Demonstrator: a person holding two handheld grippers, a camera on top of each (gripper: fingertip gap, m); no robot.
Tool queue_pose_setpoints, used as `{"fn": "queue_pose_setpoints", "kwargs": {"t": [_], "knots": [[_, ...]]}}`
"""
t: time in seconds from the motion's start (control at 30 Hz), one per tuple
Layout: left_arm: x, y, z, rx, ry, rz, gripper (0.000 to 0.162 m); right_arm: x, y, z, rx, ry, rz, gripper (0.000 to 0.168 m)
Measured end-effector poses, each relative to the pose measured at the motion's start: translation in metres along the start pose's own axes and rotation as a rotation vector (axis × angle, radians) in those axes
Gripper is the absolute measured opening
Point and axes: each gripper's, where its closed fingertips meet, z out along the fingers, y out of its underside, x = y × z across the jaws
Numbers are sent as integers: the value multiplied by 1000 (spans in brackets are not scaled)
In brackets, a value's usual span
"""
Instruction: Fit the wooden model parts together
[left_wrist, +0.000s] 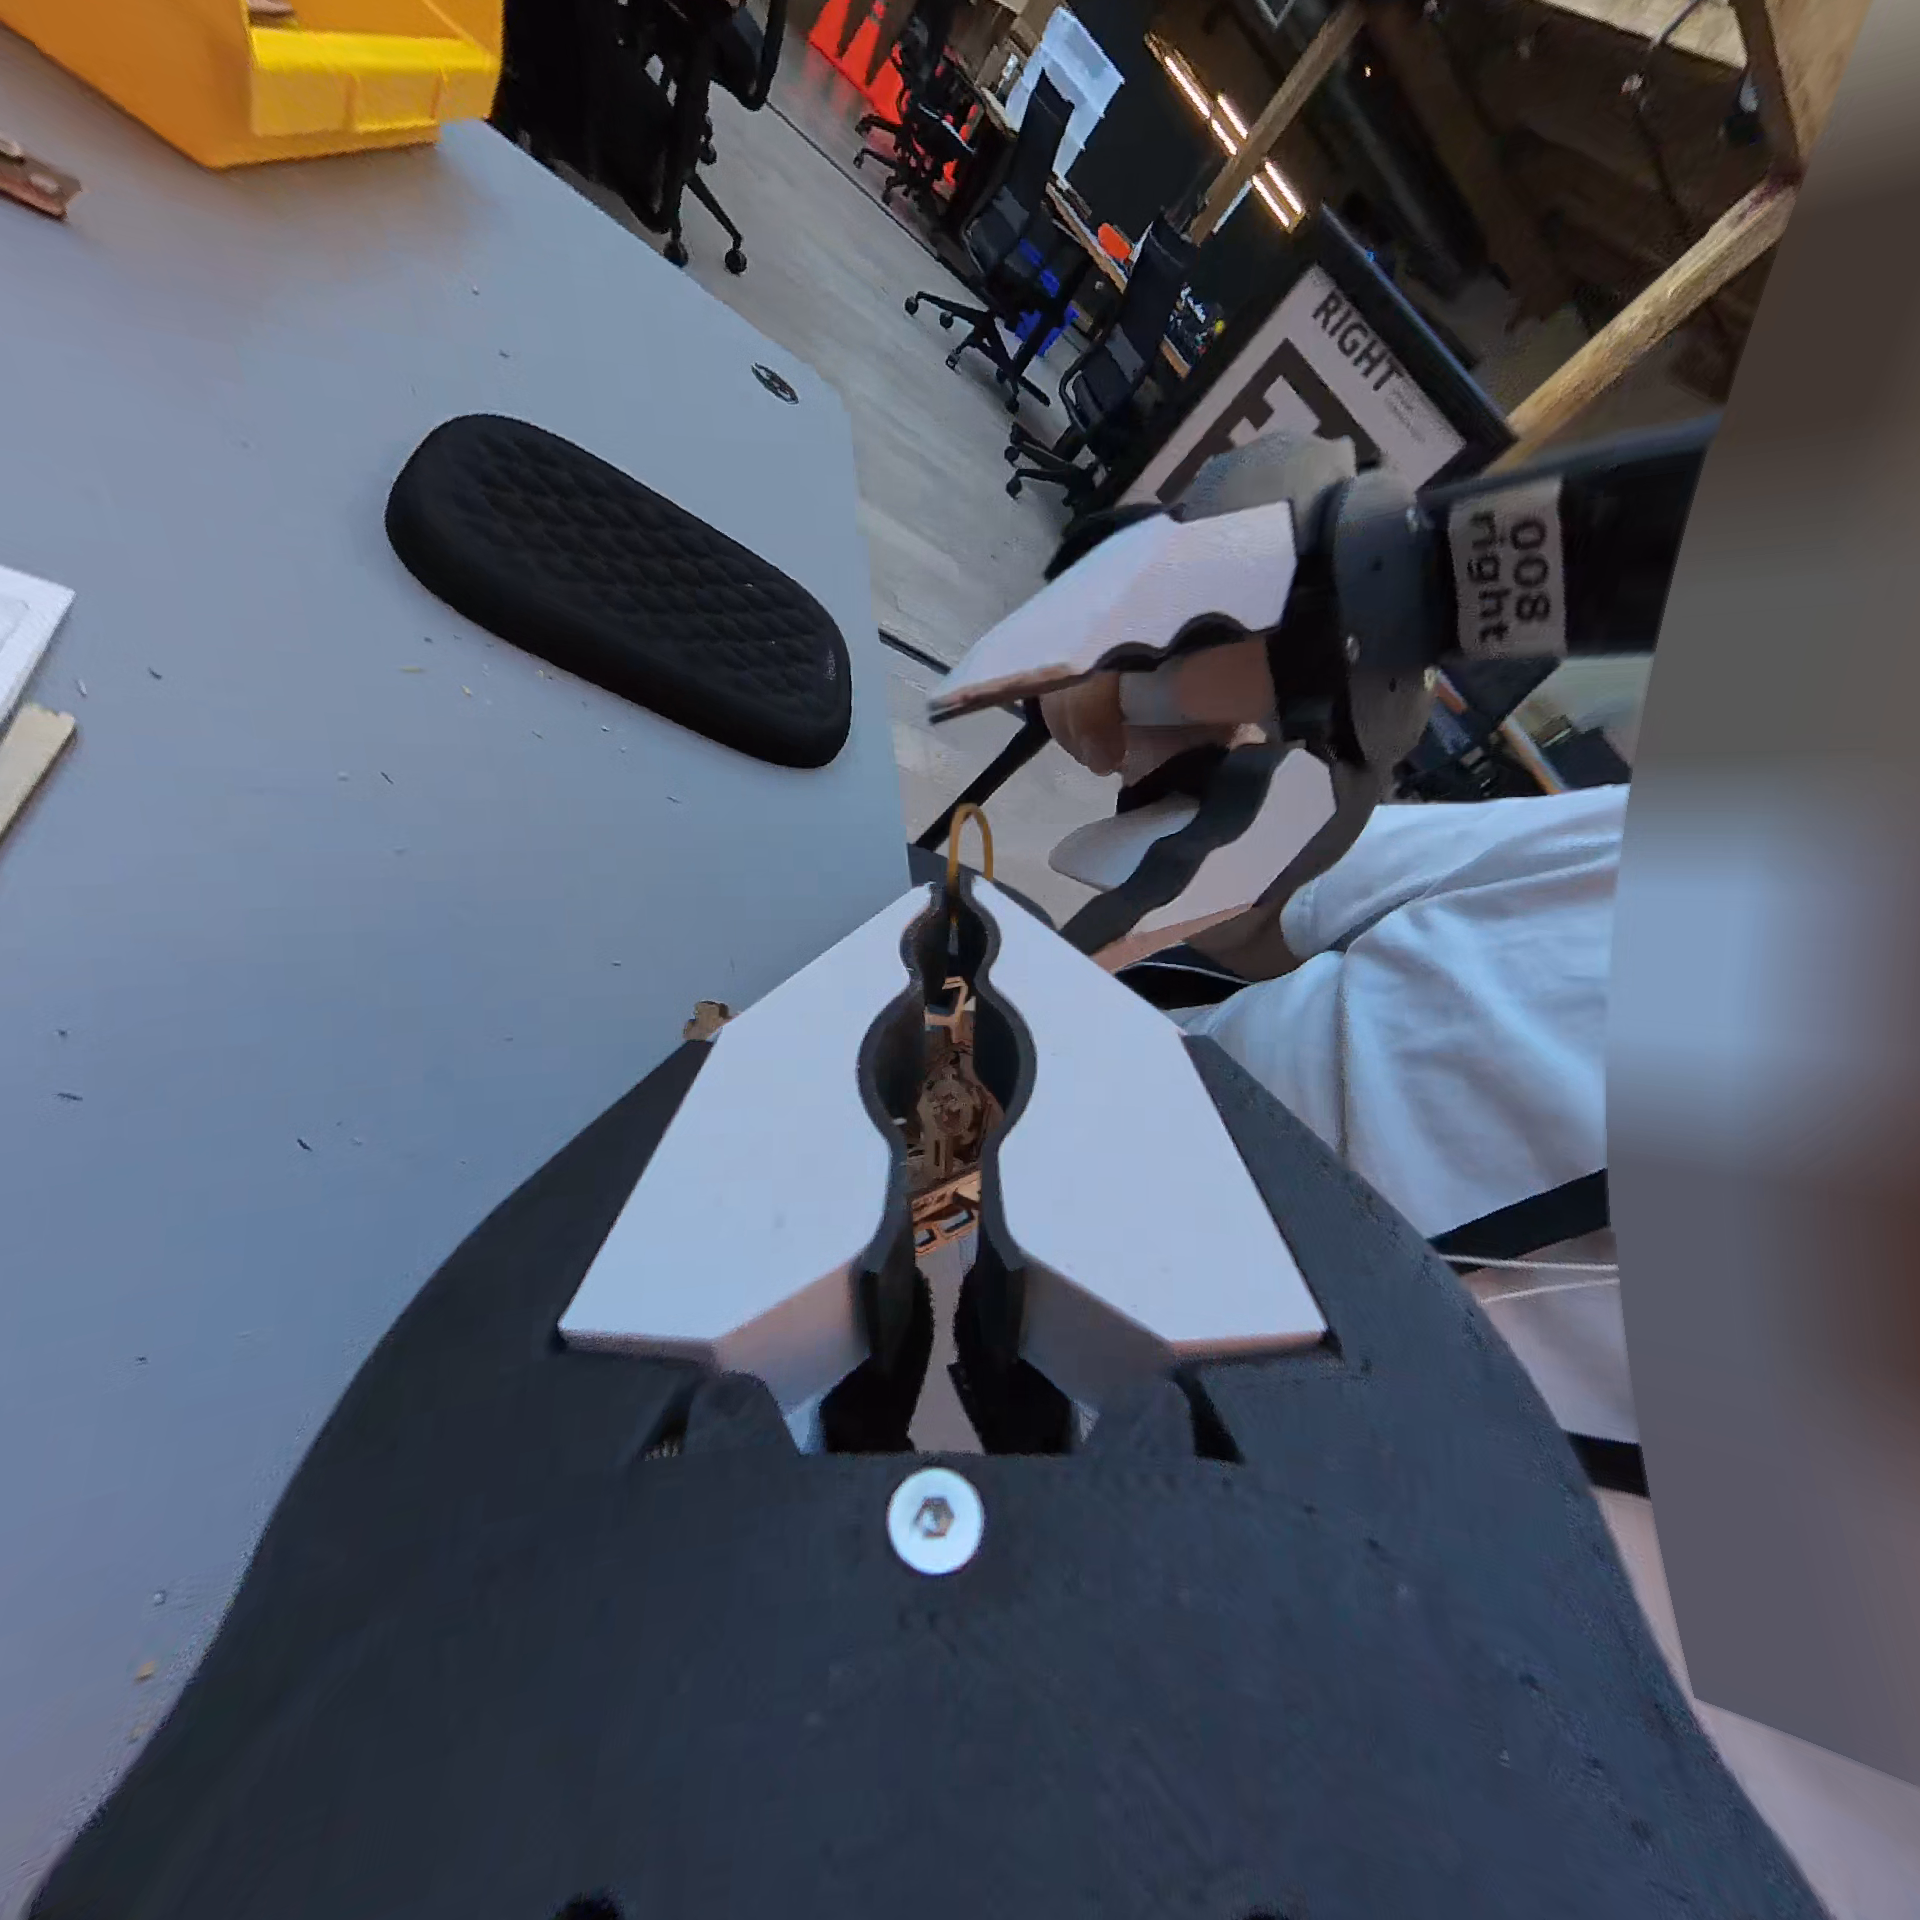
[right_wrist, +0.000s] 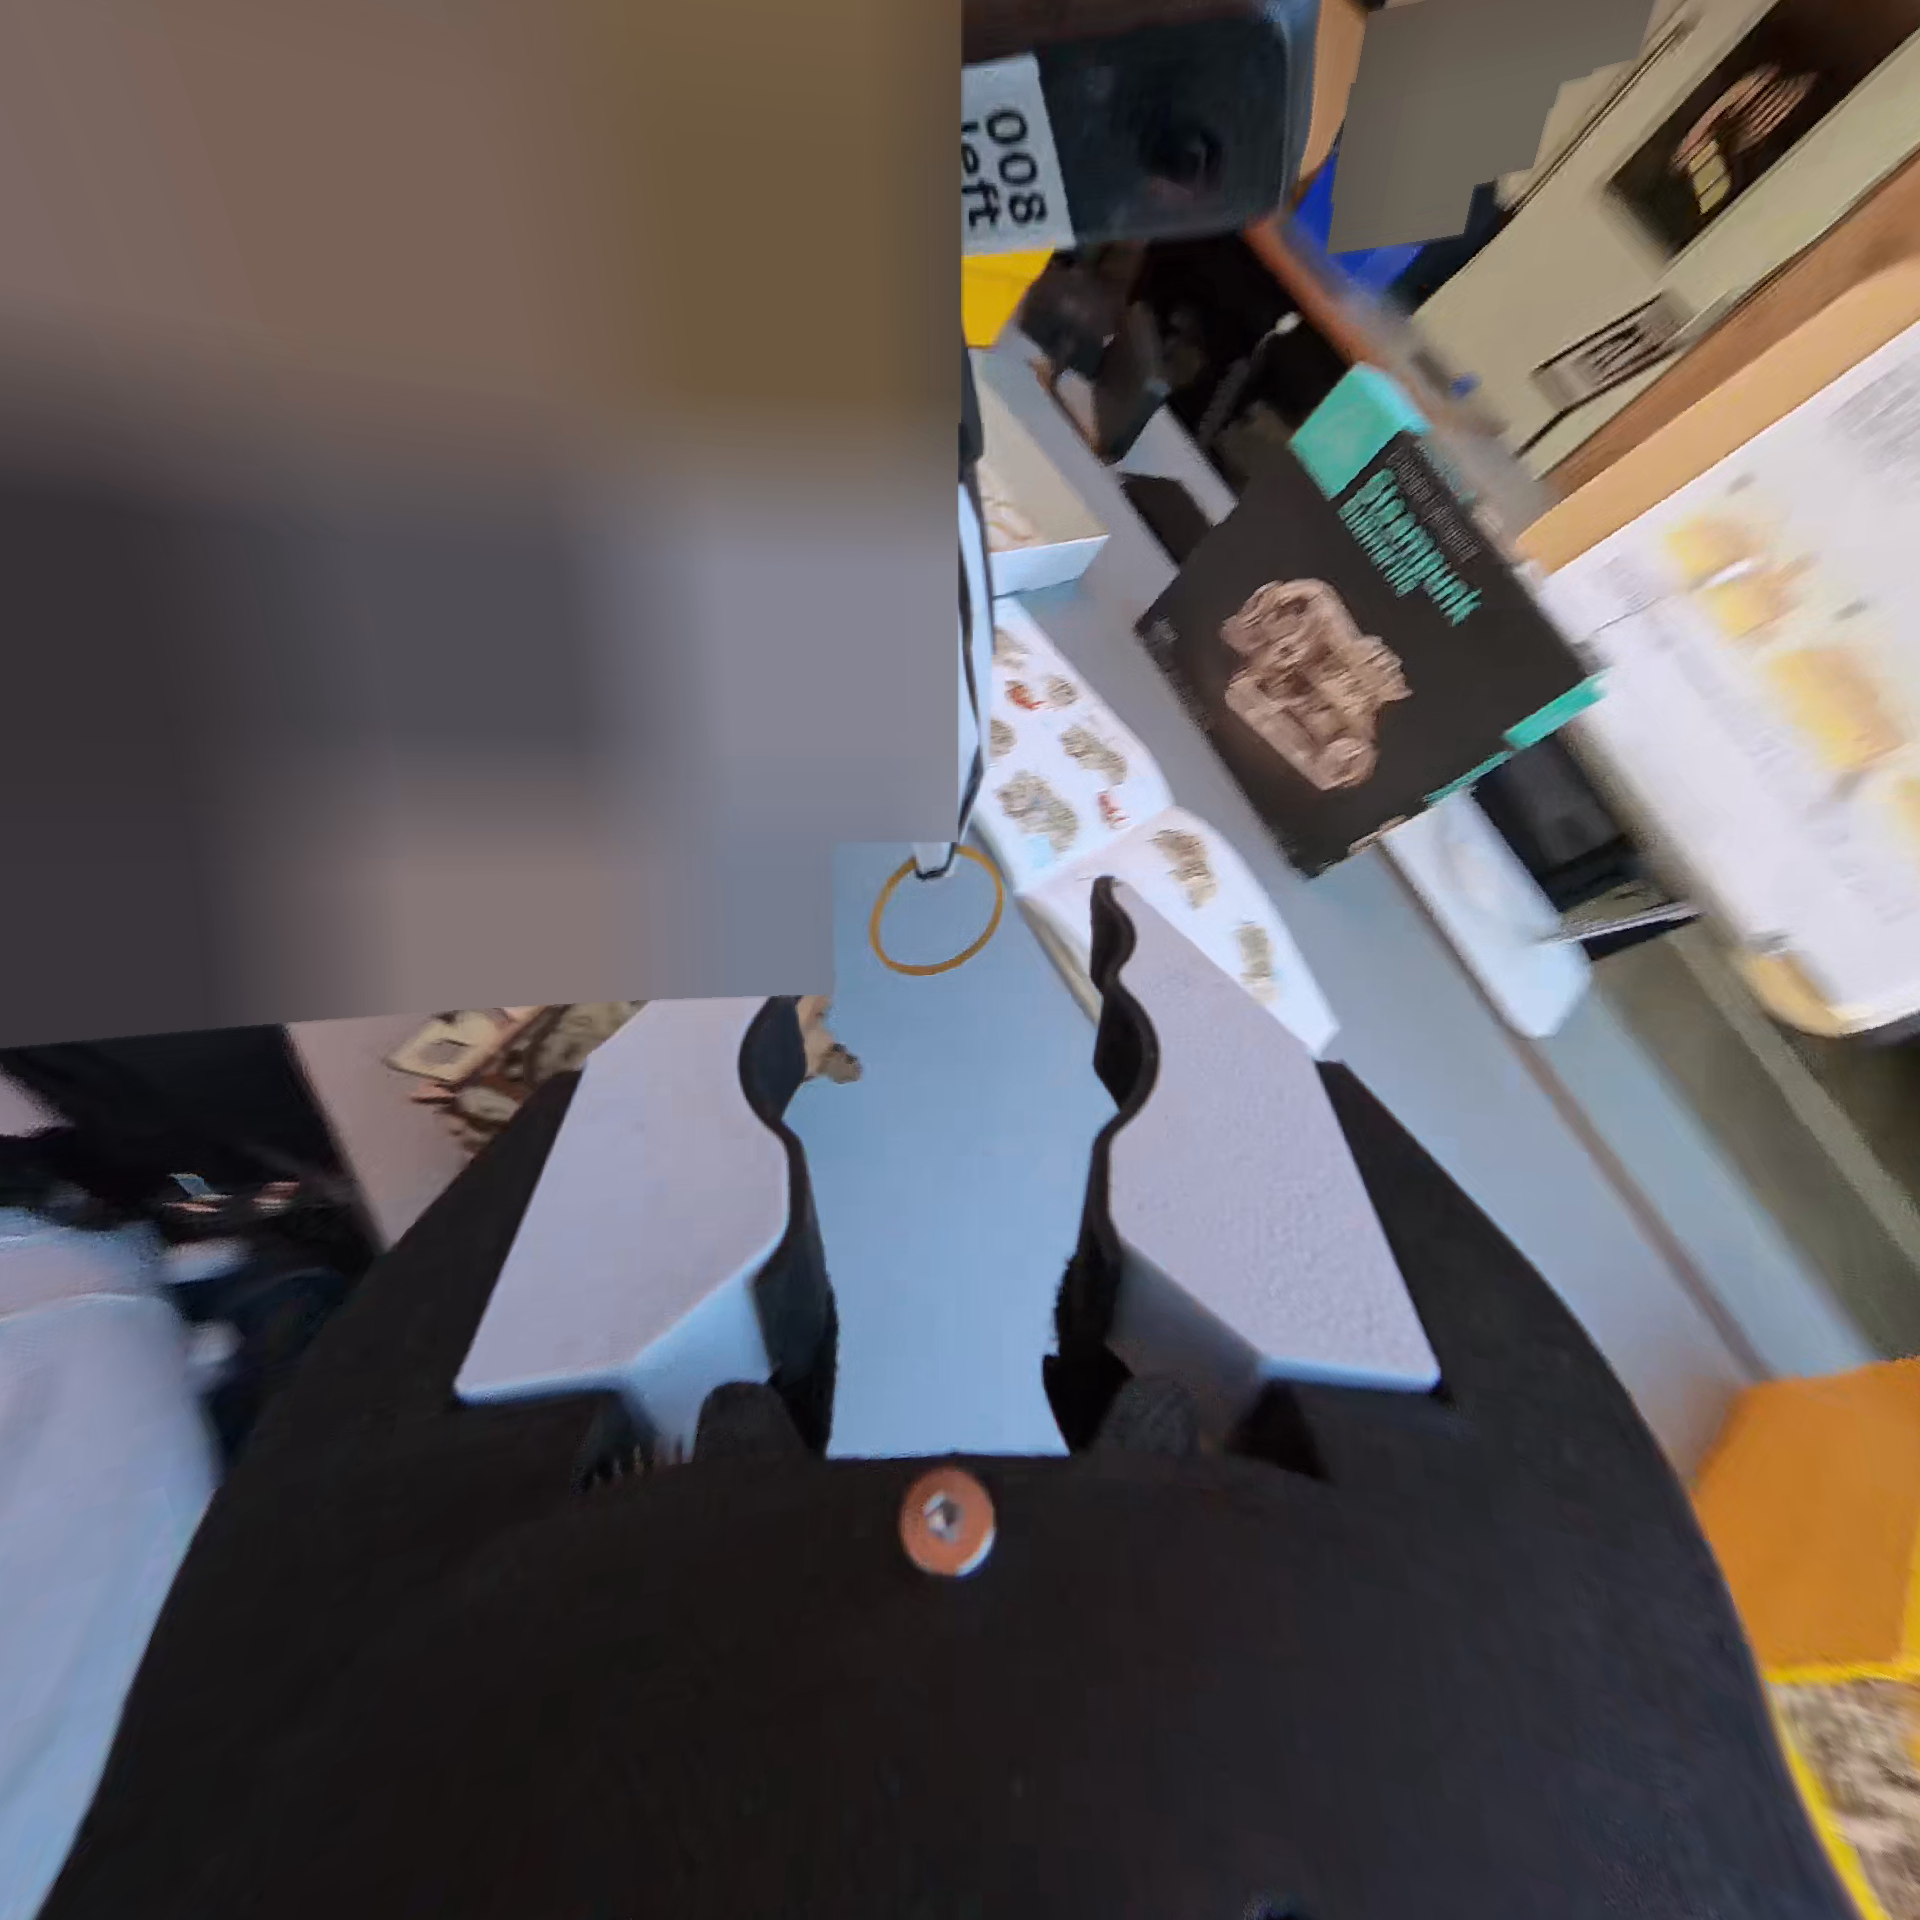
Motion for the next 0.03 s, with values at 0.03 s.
{"fn": "queue_pose_setpoints", "kwargs": {"t": [0.03], "knots": [[-2,-2,1,7,-2,-37,0,4,0,1,3,50,-67,53]]}}
